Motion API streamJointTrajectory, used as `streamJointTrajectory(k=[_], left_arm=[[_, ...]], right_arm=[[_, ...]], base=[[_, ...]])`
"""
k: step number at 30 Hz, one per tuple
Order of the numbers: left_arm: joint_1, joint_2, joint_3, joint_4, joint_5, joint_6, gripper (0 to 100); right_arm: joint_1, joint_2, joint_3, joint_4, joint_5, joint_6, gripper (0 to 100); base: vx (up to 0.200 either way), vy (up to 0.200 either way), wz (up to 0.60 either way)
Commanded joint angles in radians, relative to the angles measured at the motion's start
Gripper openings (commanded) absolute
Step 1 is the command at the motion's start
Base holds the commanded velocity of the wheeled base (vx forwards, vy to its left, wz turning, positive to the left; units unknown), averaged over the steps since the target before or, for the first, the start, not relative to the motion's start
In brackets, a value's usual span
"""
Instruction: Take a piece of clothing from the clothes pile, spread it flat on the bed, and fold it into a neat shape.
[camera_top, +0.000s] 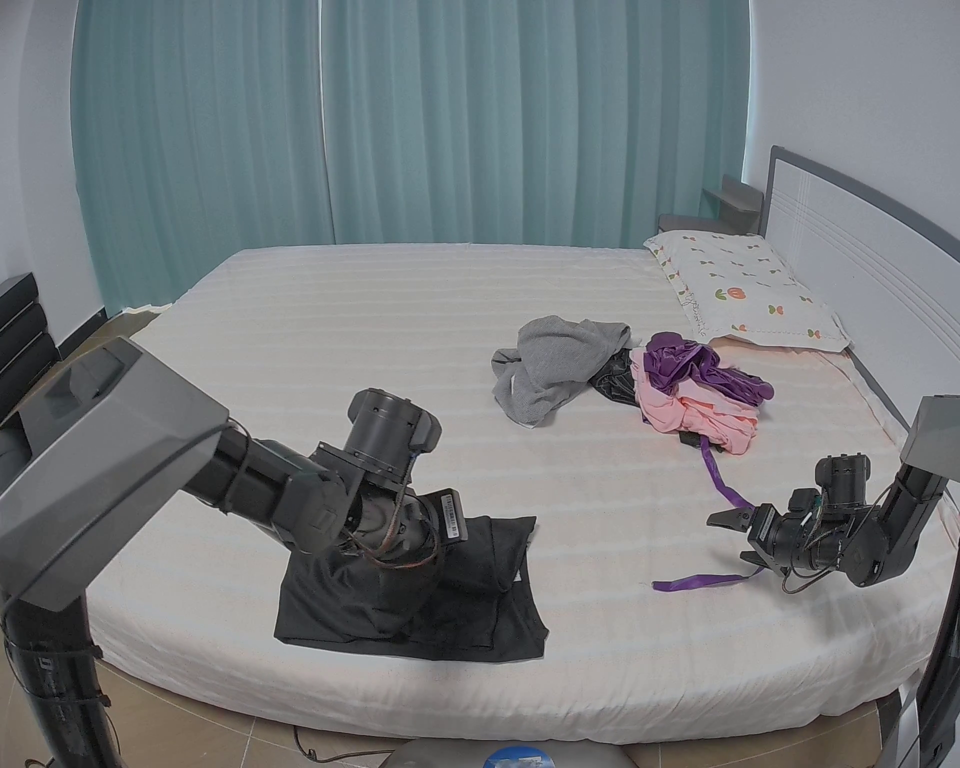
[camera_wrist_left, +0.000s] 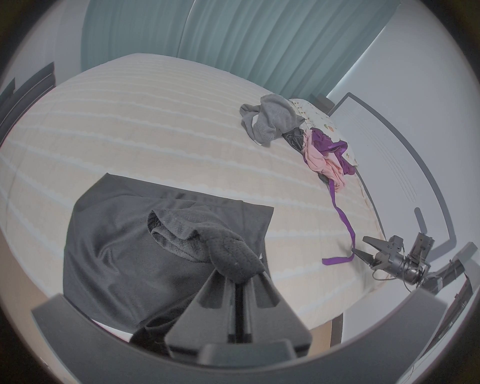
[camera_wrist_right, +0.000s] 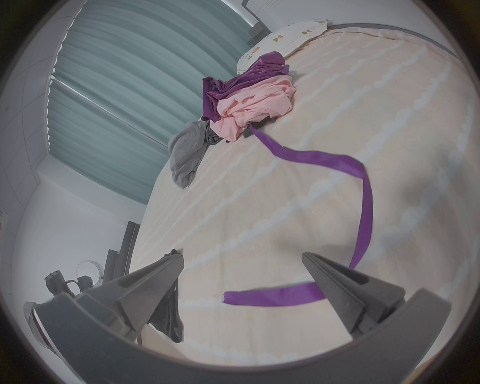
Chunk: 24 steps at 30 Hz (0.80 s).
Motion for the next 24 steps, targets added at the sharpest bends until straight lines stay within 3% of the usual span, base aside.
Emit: streamJointTrajectory(k=[1, 5, 6, 9, 17, 22, 24], left_arm=[[-0.048, 0.082, -0.064, 0.023, 0.024, -0.028, 0], [-0.064, 0.099, -0.098, 0.046, 0.025, -0.035, 0], [-0.069, 0.102, -0.107, 0.050, 0.025, -0.052, 100], [-0.092, 0.100, -0.127, 0.071, 0.016, -0.112, 100], [-0.103, 0.093, -0.133, 0.076, 0.011, -0.135, 100], [-0.061, 0.057, -0.123, 0.076, 0.008, -0.201, 100], [-0.006, 0.022, -0.092, 0.077, -0.015, -0.227, 100]], right_arm=[[0.001, 0.002, 0.002, -0.001, 0.001, 0.000, 100], [0.003, 0.003, 0.002, -0.001, 0.001, -0.002, 100], [0.003, 0.003, 0.002, -0.001, 0.001, -0.003, 100], [0.010, 0.003, 0.002, -0.001, 0.001, -0.002, 100], [0.013, 0.003, 0.004, -0.001, 0.001, -0.002, 100], [0.015, 0.002, 0.010, -0.001, 0.001, -0.005, 100], [0.019, -0.001, 0.010, -0.001, 0.001, -0.002, 100]], base=[[0.000, 0.000, 0.00], [0.000, 0.000, 0.00], [0.000, 0.000, 0.00], [0.000, 0.000, 0.00], [0.000, 0.000, 0.00], [0.000, 0.000, 0.00], [0.000, 0.000, 0.00]])
